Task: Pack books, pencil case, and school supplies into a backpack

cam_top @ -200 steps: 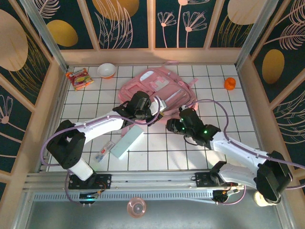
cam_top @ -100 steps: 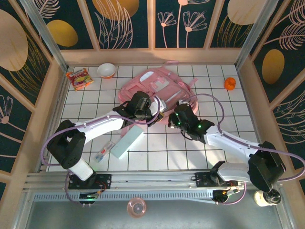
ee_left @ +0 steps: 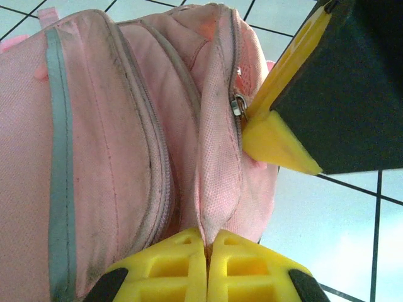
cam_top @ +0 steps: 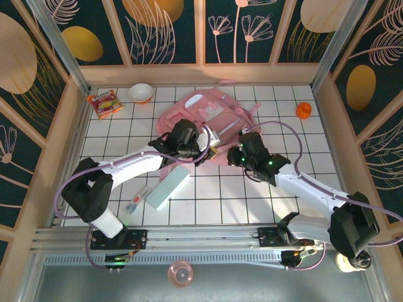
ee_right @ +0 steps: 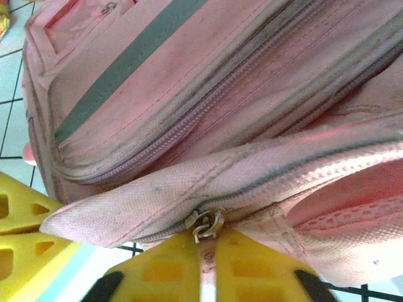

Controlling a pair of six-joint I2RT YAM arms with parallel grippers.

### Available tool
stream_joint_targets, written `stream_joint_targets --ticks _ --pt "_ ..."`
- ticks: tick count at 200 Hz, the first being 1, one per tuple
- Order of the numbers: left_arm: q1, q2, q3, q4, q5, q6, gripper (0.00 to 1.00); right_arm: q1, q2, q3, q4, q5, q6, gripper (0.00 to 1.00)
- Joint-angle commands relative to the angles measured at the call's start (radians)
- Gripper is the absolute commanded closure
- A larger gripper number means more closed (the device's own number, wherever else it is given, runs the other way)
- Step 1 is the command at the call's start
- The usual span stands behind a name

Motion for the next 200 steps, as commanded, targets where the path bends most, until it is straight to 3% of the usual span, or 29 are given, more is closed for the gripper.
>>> stream_joint_targets --ticks 1,45,77,127,159,200 --pt "0.016 -0.039 0.006 0.037 0.051 -0.033 1.00 -0.025 -0.010 -0.004 0.004 0.008 -0.014 0.80" --pt "0.018 -0.045 0.009 0.045 0.067 -0.038 1.00 -0.024 0.057 0.021 0.040 -0.001 -0.013 0.73" --pt "0.019 -0.053 0.008 0.045 0.066 -0.038 1.00 -0.023 0.080 0.028 0.058 -0.004 -0.024 0.78" --pt "0.027 -0.053 0.003 0.042 0.063 -0.046 1.00 -0.026 0.081 0.065 -0.085 0.128 0.010 0.71" --pt "0.029 -0.056 0.005 0.043 0.067 -0.046 1.00 -0.033 0.079 0.054 -0.051 0.088 -0.003 0.80" --pt "0.038 -0.059 -0.001 0.034 0.056 -0.036 1.00 -0.032 0.092 0.072 -0.074 0.076 -0.020 1.00"
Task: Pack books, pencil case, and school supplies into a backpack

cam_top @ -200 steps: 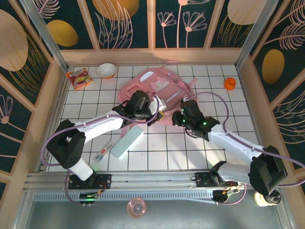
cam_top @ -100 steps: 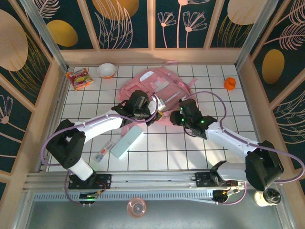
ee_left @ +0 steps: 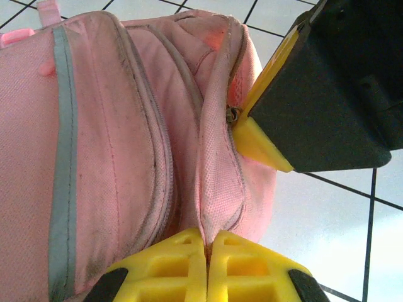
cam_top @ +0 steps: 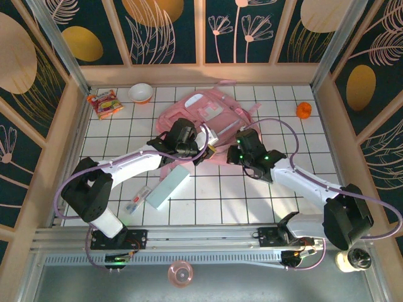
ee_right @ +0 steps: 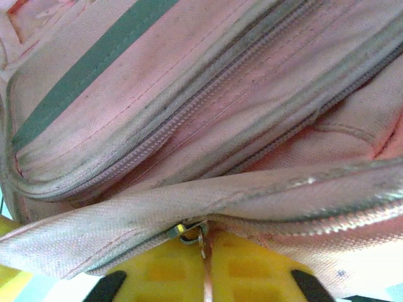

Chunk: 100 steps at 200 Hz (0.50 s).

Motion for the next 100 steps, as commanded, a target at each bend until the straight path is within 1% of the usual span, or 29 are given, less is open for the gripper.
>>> stream_joint_targets --ticks 1,17,35,41,48,69,100 --pt "0.020 -0.058 0.000 0.038 0.030 -0.010 1.00 -0.017 0.011 0.026 -0.045 0.064 -0.007 1.00" --pt "0.043 -0.062 -0.013 0.029 0.017 0.011 1.00 -0.017 -0.007 0.026 -0.062 0.048 -0.016 1.00" --pt "0.091 -0.077 -0.041 0.030 0.013 0.048 1.00 -0.008 -0.034 0.023 -0.071 -0.020 -0.035 1.00" --pt "0.106 -0.082 -0.048 0.024 0.006 0.072 1.00 0.003 -0.044 0.020 -0.071 -0.025 -0.033 1.00" --pt "0.121 -0.086 -0.057 0.017 -0.006 0.099 1.00 0.024 -0.057 0.014 -0.069 -0.060 -0.026 1.00" --pt "0.165 -0.078 -0.061 -0.006 -0.015 0.177 1.00 0.104 -0.073 -0.010 -0.037 -0.099 0.031 1.00" --pt "0.214 -0.038 -0.039 0.000 -0.003 0.202 1.00 0.227 -0.045 -0.024 0.041 -0.089 0.142 1.00"
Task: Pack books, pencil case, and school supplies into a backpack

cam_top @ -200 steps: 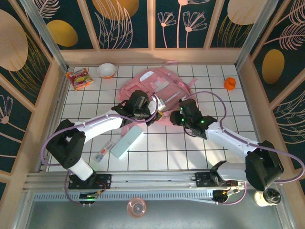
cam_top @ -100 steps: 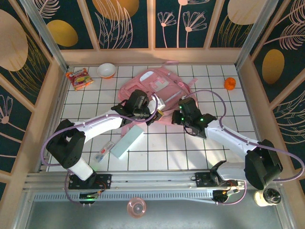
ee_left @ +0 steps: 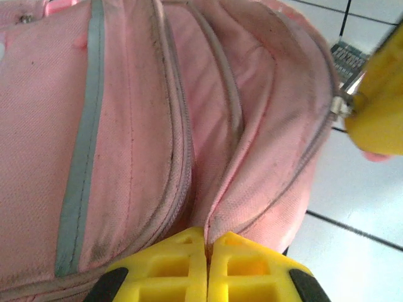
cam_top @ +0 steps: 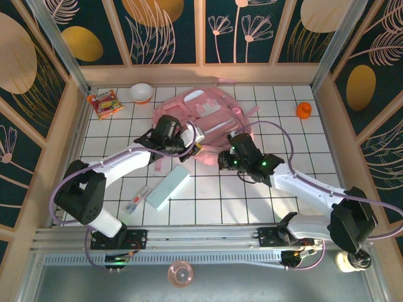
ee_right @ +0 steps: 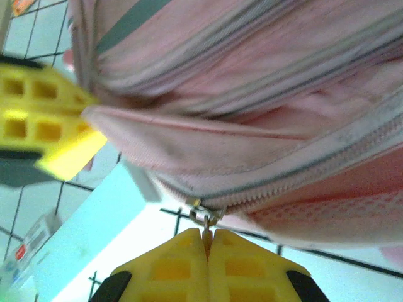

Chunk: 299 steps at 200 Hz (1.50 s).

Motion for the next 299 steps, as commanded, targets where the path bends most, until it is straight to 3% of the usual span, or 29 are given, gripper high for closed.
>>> stream_joint_targets --ticks 1,42,88,117,153,205,259,299 --pt "0.064 0.012 0.021 0.054 -0.056 0.052 0.99 0.087 0.002 -0.020 0.018 -0.018 0.104 1.00" --pt "0.083 0.056 0.059 0.094 -0.063 -0.050 0.77 0.163 0.121 0.036 0.116 0.012 0.174 1.00" --pt "0.083 -0.041 -0.003 0.153 -0.090 -0.495 0.50 0.171 0.222 0.126 0.149 0.036 0.196 1.00" --pt "0.083 -0.126 -0.042 0.103 -0.151 -0.754 0.49 0.173 0.269 0.154 0.163 0.018 0.197 1.00" --pt "0.083 -0.181 -0.020 -0.052 -0.214 -0.971 0.49 0.173 0.295 0.177 0.175 0.014 0.179 1.00" --pt "0.083 -0.299 -0.135 -0.026 -0.247 -1.340 0.50 0.166 0.316 0.199 0.190 -0.023 0.139 1.00" --pt "0.071 -0.308 -0.228 0.031 -0.175 -1.559 0.48 0.157 0.325 0.204 0.200 -0.080 0.111 1.00" --pt "0.056 -0.271 -0.242 0.069 -0.156 -1.583 0.45 0.158 0.323 0.203 0.192 -0.088 0.110 1.00"
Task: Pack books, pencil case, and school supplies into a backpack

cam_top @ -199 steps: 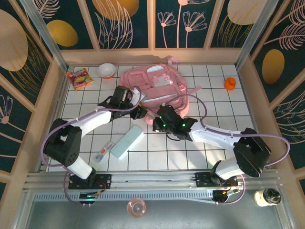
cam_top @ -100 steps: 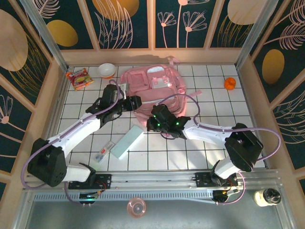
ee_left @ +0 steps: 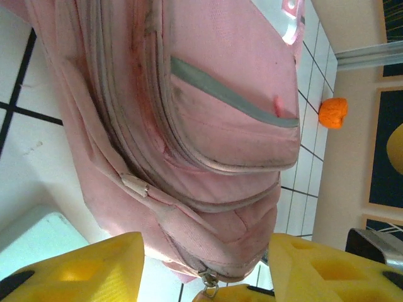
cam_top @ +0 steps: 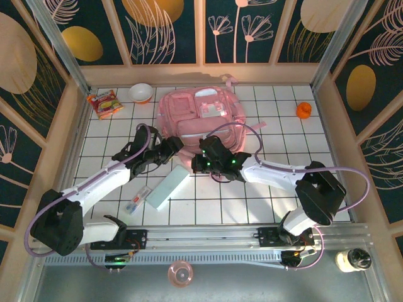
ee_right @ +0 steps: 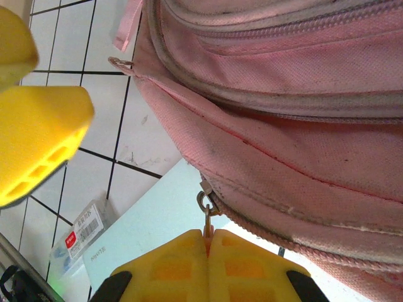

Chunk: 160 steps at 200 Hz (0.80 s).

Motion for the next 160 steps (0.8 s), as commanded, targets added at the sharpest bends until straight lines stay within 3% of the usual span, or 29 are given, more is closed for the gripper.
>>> stream_joint_targets --ticks 1,72,104,122,144,160 --pt "-0.010 0.023 -0.002 0.052 0.033 -0.087 0.45 0.004 0.000 0.043 0.051 -0.041 -0.020 1.00" --pt "-0.043 0.107 0.006 0.060 0.021 -0.083 0.43 0.003 -0.006 0.048 0.050 -0.052 -0.029 1.00" --pt "-0.057 0.157 0.021 0.080 0.001 -0.079 0.47 0.004 -0.015 0.045 0.047 -0.053 -0.032 1.00" --pt "-0.057 0.174 0.029 0.087 -0.024 -0.077 0.57 0.004 -0.021 0.041 0.043 -0.056 -0.034 1.00" --pt "-0.057 0.182 0.050 0.053 -0.071 -0.039 0.87 -0.001 -0.031 0.035 0.004 -0.039 -0.040 1.00" --pt "-0.055 0.183 0.070 0.006 -0.106 0.012 1.00 -0.018 -0.041 0.028 -0.051 -0.022 -0.050 1.00"
